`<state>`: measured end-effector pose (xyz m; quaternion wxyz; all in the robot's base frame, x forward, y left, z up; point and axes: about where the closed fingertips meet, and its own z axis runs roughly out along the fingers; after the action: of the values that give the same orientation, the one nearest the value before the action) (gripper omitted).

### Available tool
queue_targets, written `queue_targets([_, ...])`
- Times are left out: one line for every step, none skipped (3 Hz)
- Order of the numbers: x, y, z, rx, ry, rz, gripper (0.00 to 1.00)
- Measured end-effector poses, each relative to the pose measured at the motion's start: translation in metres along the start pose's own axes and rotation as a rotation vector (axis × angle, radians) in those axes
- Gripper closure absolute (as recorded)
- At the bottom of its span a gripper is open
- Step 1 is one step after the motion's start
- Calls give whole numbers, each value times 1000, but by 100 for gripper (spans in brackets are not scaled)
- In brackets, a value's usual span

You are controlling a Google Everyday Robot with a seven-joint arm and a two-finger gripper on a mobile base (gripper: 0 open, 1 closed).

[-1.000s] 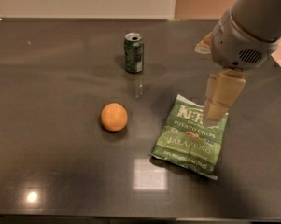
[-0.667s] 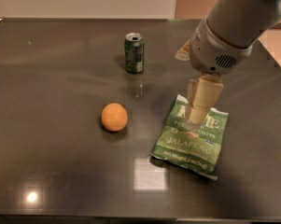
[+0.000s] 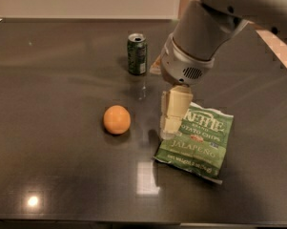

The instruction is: Pick orange

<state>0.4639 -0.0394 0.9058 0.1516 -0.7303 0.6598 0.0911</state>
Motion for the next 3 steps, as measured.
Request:
queue_targets([-16,-2,21,-40,-14,-29,0])
queue_targets([-29,-2,41,-75,-24,-52,0])
queue_targets([-40,-2,56,-101,-29,-72,0])
